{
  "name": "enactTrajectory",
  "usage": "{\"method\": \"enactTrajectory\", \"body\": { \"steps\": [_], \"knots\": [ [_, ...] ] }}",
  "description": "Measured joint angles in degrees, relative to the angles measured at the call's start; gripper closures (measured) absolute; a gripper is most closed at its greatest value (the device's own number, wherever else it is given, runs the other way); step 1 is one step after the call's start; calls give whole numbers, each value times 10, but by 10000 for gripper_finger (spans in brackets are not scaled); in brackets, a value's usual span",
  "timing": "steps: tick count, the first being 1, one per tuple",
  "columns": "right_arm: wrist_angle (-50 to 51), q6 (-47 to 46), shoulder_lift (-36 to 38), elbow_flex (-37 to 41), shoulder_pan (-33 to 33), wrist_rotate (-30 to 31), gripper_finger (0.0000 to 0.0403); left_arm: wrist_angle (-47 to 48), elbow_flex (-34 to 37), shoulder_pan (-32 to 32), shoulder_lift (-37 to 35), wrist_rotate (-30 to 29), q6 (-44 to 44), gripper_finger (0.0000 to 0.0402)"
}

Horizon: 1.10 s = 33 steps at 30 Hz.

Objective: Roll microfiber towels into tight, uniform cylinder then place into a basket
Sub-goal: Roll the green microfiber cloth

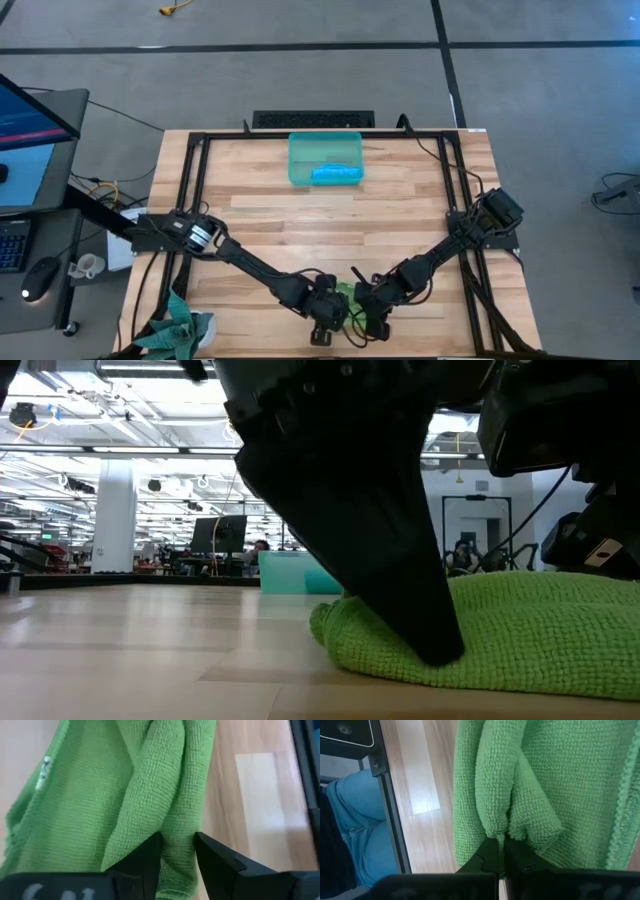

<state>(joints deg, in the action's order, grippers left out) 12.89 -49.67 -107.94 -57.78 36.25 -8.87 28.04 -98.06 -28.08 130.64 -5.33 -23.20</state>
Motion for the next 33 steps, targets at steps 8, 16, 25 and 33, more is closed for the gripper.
{"method": "enactTrajectory", "body": {
  "steps": [8, 16, 25, 33],
  "knots": [
    [1, 3, 0, 0, 1, -1, 381, 4, -2, 0, 9, 15, -48, 283],
    [1, 35, 0, 0, -2, -2, 342, 5, -3, 2, 9, 44, -164, 283],
    [-2, 33, 6, 0, -4, -42, 268, 6, -3, 1, 10, 46, -167, 283],
    [94, 72, 90, 2, 27, 3, 265, -8, -2, 3, 9, 35, -236, 283]
  ]
}}
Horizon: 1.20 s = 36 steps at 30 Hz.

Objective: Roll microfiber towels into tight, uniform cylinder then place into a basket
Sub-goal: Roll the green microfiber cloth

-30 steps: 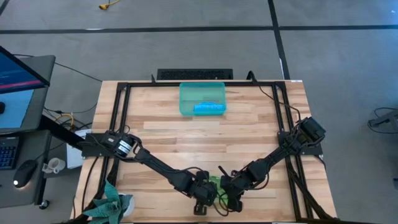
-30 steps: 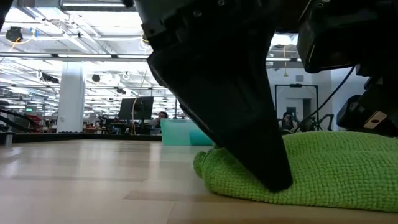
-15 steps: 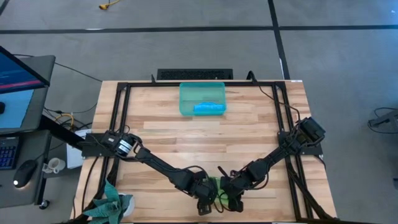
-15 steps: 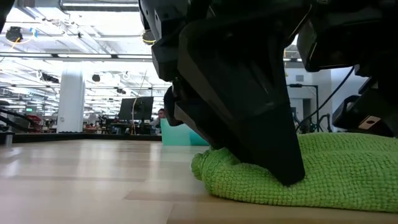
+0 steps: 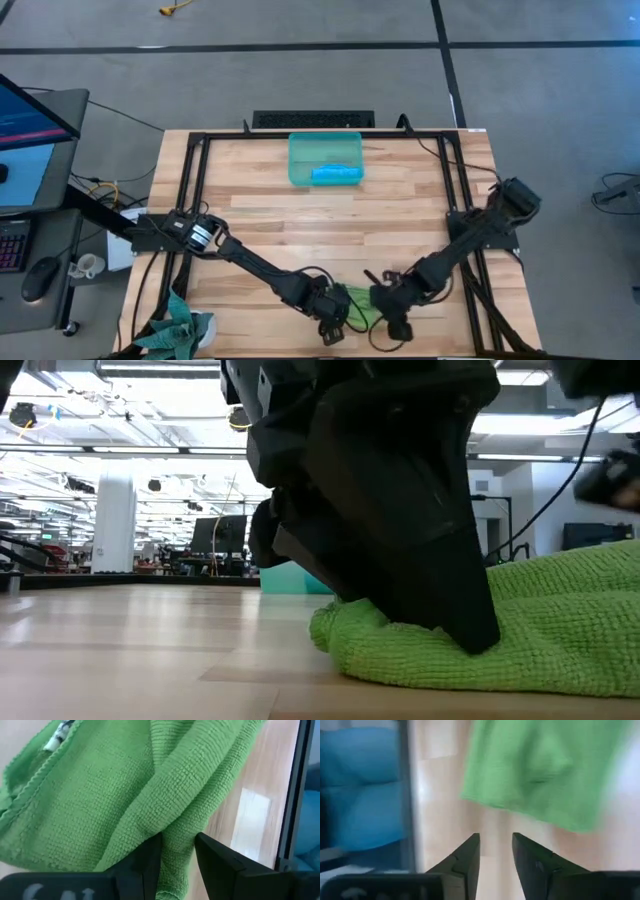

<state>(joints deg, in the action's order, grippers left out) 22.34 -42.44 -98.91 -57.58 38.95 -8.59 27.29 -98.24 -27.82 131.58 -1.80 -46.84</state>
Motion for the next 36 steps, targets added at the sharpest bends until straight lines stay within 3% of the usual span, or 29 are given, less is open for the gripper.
{"method": "enactTrajectory", "body": {
  "steps": [4, 8, 13, 21, 26, 36],
  "knots": [
    [58, 51, 38, 1, 53, 146, 271, -31, 1, 0, 2, -12, -8, 283],
    [30, 105, 43, 0, 138, 306, 273, -54, 1, 4, 3, -15, -24, 283],
    [-18, 180, 8, -1, 207, 418, 273, -58, 1, 17, 4, -14, -69, 283],
    [-34, 294, -53, -3, 207, 440, 272, -64, 0, 41, 7, -3, -75, 283],
    [-34, 312, -63, -20, 186, 438, 260, -64, 0, 46, 8, 10, -75, 283],
    [5, 335, -69, -33, 160, 399, 185, -63, 0, 48, 8, 26, -74, 283]
  ]
}}
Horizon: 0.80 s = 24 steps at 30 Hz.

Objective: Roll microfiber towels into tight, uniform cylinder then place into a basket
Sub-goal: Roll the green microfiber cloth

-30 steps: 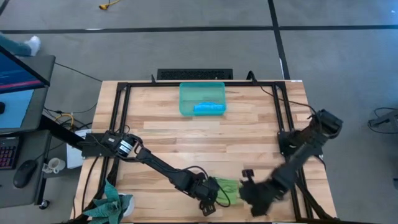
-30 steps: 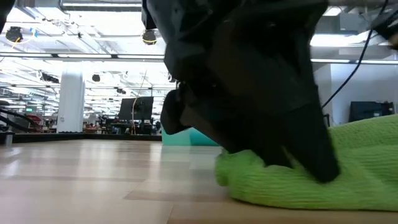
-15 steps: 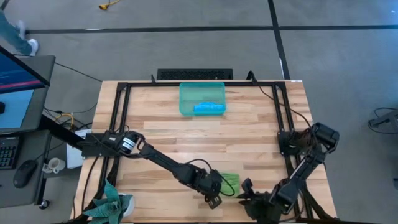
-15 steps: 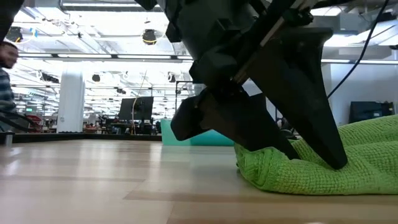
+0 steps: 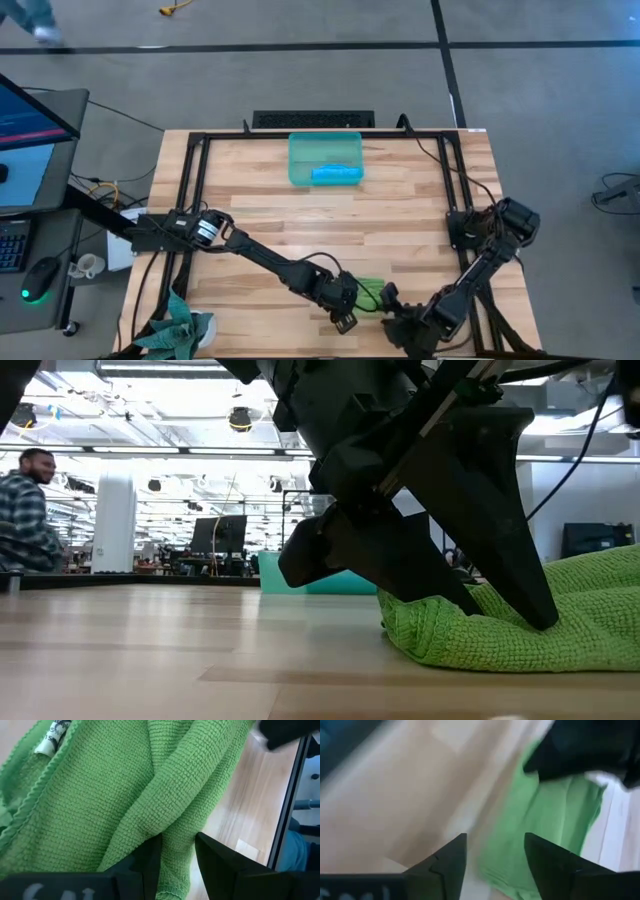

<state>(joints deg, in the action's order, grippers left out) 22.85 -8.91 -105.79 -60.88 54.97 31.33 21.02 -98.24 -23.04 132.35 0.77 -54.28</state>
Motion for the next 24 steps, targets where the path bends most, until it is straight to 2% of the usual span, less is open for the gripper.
{"method": "enactTrajectory", "body": {
  "steps": [6, 13, 18, 24],
  "knots": [
    [46, -36, -22, 0, -25, -8, 159, 0, 0, 0, 0, 2, 0, 283],
    [59, -151, -22, -1, -60, -91, 170, -2, 0, 0, 0, 3, 0, 283],
    [56, -210, -20, 9, -74, -124, 211, -13, 0, -3, 1, -1, 44, 283],
    [23, -255, -17, 37, -79, -142, 297, -9, 0, -17, 1, -60, 116, 283]
  ]
}}
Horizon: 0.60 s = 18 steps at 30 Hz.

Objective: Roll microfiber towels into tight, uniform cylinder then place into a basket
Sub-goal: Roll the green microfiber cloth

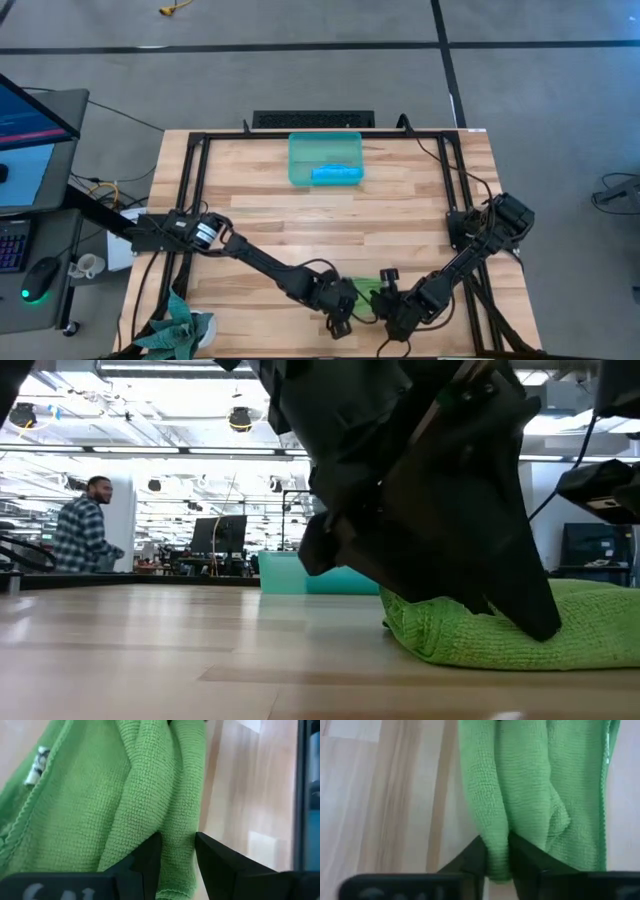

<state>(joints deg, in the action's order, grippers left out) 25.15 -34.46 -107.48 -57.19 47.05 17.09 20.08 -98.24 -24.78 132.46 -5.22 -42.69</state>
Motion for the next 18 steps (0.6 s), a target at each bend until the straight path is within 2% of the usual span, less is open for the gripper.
{"method": "enactTrajectory", "body": {
  "steps": [7, 12, 15, 18],
  "knots": [
    [-6, -14, 2, 3, 1, -5, 387, 3, 1, -16, 1, -68, 106, 283],
    [-6, -43, 2, 3, 1, -9, 382, 7, 1, -24, -1, -119, 141, 283],
    [-6, -46, 5, 3, 3, -14, 377, 24, -6, -25, -2, -122, 154, 283],
    [-6, -47, 11, 4, 3, -20, 389, 55, -22, -29, -3, -131, 155, 283]
  ]
}}
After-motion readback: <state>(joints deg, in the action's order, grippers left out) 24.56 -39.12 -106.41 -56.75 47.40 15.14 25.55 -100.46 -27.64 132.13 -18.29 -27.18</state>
